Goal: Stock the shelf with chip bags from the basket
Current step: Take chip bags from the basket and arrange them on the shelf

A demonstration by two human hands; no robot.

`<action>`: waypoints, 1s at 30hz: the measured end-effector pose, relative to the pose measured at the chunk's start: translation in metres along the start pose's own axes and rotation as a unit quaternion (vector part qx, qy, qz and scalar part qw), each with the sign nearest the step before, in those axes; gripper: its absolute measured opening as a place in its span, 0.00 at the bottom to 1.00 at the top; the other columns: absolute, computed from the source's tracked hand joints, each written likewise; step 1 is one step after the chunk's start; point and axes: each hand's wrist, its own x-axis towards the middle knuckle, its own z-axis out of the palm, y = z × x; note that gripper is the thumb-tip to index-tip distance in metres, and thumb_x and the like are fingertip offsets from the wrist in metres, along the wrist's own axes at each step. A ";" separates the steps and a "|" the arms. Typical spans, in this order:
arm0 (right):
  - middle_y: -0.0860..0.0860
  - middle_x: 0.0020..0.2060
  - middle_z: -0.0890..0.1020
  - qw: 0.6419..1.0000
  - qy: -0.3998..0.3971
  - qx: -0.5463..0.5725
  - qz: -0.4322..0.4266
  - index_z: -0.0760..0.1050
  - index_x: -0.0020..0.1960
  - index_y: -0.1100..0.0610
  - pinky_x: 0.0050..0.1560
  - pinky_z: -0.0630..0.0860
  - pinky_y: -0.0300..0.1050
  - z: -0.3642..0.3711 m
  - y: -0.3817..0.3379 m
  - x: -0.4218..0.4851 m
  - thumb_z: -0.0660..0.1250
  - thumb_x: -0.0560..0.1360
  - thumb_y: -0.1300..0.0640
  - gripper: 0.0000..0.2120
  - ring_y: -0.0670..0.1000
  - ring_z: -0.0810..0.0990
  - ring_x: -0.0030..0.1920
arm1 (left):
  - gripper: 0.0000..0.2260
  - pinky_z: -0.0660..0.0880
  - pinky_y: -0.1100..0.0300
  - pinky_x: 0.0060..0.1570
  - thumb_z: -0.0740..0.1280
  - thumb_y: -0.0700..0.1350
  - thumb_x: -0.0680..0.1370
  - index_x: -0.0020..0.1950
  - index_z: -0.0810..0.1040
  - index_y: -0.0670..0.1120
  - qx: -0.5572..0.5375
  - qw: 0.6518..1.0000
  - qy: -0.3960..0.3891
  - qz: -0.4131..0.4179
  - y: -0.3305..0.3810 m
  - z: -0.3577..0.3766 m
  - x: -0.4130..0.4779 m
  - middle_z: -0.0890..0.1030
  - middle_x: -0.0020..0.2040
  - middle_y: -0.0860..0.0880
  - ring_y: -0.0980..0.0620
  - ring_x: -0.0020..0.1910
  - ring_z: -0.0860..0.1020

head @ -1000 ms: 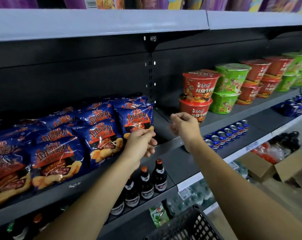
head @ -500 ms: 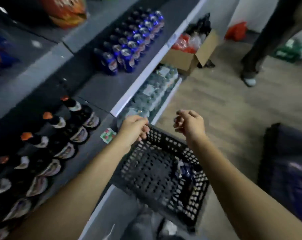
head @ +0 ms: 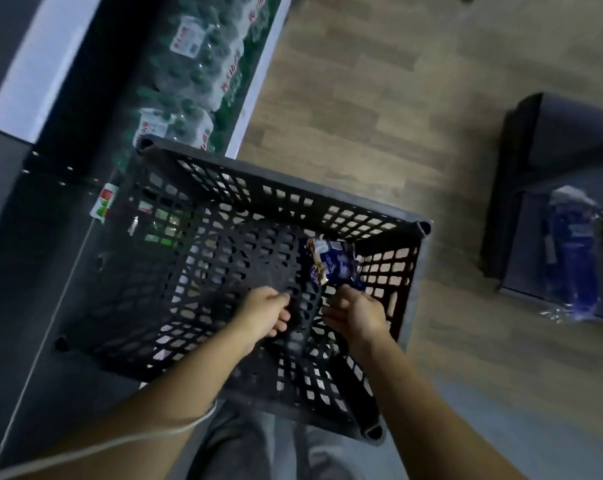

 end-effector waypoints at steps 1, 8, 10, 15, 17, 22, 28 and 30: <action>0.56 0.35 0.78 1.000 0.000 0.007 0.017 0.75 0.58 0.66 0.39 0.77 0.48 0.006 0.008 0.012 0.61 0.81 0.59 0.11 0.58 0.78 0.39 | 0.08 0.70 0.61 0.30 0.61 0.45 0.84 0.50 0.75 0.42 0.007 1.000 -0.002 -0.008 -0.007 0.002 0.009 0.79 0.39 0.46 0.51 0.32 0.76; 0.59 0.49 0.81 0.997 0.038 -0.018 0.058 0.77 0.58 0.57 0.58 0.81 0.63 0.037 0.022 0.092 0.72 0.75 0.42 0.21 0.62 0.84 0.52 | 0.08 0.70 0.62 0.31 0.60 0.45 0.84 0.52 0.76 0.43 0.000 1.000 -0.016 -0.022 -0.037 -0.005 0.048 0.79 0.39 0.46 0.51 0.34 0.76; 0.59 0.53 0.82 0.996 0.036 -0.011 0.078 0.76 0.62 0.57 0.57 0.81 0.64 0.042 0.019 0.110 0.74 0.71 0.37 0.30 0.62 0.84 0.52 | 0.08 0.70 0.61 0.32 0.61 0.46 0.84 0.52 0.76 0.44 -0.006 1.000 -0.017 -0.018 -0.040 -0.008 0.055 0.80 0.40 0.46 0.51 0.35 0.77; 0.58 0.52 0.84 0.992 0.069 0.019 0.101 0.78 0.61 0.59 0.52 0.83 0.57 0.055 0.017 0.131 0.71 0.78 0.47 0.19 0.60 0.84 0.50 | 0.08 0.71 0.61 0.33 0.61 0.46 0.83 0.48 0.76 0.45 -0.008 1.000 -0.004 0.000 -0.038 -0.013 0.061 0.80 0.39 0.47 0.52 0.33 0.77; 0.58 0.49 0.85 0.992 0.074 0.035 0.096 0.79 0.60 0.61 0.41 0.83 0.50 0.059 0.018 0.135 0.70 0.79 0.54 0.14 0.57 0.84 0.44 | 0.08 0.71 0.62 0.33 0.61 0.46 0.83 0.48 0.76 0.45 -0.006 1.000 -0.005 0.005 -0.036 -0.014 0.059 0.81 0.39 0.47 0.52 0.34 0.77; 0.60 0.45 0.84 0.992 0.100 0.043 0.070 0.77 0.60 0.64 0.29 0.75 0.45 0.063 0.020 0.126 0.71 0.76 0.62 0.14 0.56 0.81 0.37 | 0.04 0.74 0.61 0.38 0.64 0.44 0.82 0.52 0.77 0.45 0.007 0.998 0.032 0.055 -0.031 -0.017 0.050 0.81 0.44 0.48 0.52 0.39 0.78; 0.61 0.49 0.83 0.997 0.068 -0.040 -0.005 0.72 0.62 0.63 0.40 0.75 0.50 0.065 0.020 0.078 0.75 0.73 0.61 0.21 0.56 0.79 0.43 | 0.19 0.71 0.56 0.65 0.71 0.44 0.77 0.66 0.73 0.52 0.146 0.956 0.143 0.209 -0.017 -0.025 0.021 0.74 0.65 0.54 0.54 0.64 0.73; 0.60 0.48 0.83 0.998 0.034 -0.058 -0.016 0.73 0.61 0.63 0.39 0.76 0.49 0.065 0.013 0.055 0.74 0.74 0.62 0.19 0.54 0.79 0.41 | 0.27 0.66 0.56 0.70 0.72 0.43 0.76 0.72 0.68 0.53 0.199 0.930 0.167 0.261 -0.006 -0.030 0.006 0.67 0.72 0.55 0.53 0.71 0.66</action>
